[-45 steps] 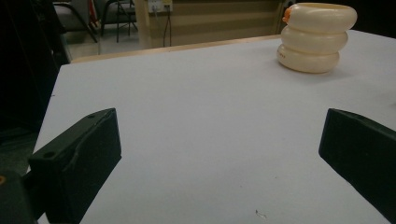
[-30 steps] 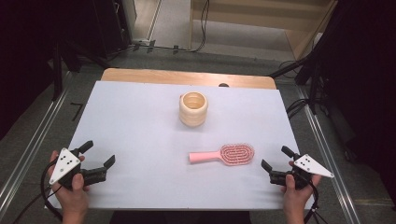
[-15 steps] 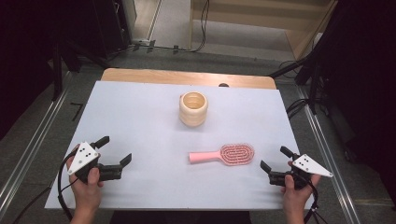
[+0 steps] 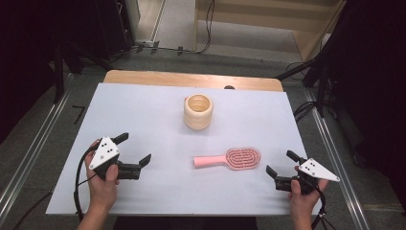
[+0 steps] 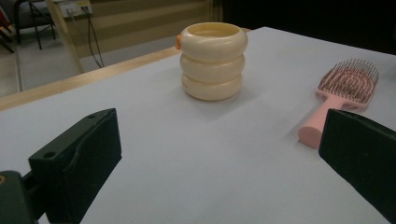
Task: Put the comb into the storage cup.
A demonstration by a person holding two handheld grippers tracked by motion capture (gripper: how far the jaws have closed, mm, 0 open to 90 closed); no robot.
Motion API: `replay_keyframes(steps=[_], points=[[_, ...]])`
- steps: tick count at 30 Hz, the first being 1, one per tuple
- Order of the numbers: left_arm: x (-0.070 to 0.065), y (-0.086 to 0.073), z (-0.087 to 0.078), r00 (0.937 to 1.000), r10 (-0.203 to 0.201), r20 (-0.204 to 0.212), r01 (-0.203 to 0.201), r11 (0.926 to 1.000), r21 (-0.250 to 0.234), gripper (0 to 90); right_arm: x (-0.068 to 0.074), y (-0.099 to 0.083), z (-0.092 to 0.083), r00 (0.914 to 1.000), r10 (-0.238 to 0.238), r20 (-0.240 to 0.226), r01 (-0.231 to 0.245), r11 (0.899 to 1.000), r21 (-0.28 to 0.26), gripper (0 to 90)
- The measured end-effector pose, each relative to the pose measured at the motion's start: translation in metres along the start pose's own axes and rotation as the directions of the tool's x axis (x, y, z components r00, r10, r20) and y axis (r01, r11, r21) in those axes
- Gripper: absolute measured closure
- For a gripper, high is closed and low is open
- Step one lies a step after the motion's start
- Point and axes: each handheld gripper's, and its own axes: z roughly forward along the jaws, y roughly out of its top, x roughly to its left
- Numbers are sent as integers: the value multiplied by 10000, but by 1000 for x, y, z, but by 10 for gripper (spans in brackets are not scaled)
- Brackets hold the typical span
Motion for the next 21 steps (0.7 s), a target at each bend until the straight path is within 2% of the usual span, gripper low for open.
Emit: replay_keyframes(steps=[12, 21], points=[[-24, 19, 28, 9976, 552, 426, -560, 9983, 188, 0, 0, 0, 0, 10000, 0, -8, 0, 10000, -17, 0], [-48, 33, 58, 9900, 932, 1058, -987, 9940, 479, 0, 0, 0, 0, 10000, 4, -25, -4, 10000, -10, 0]])
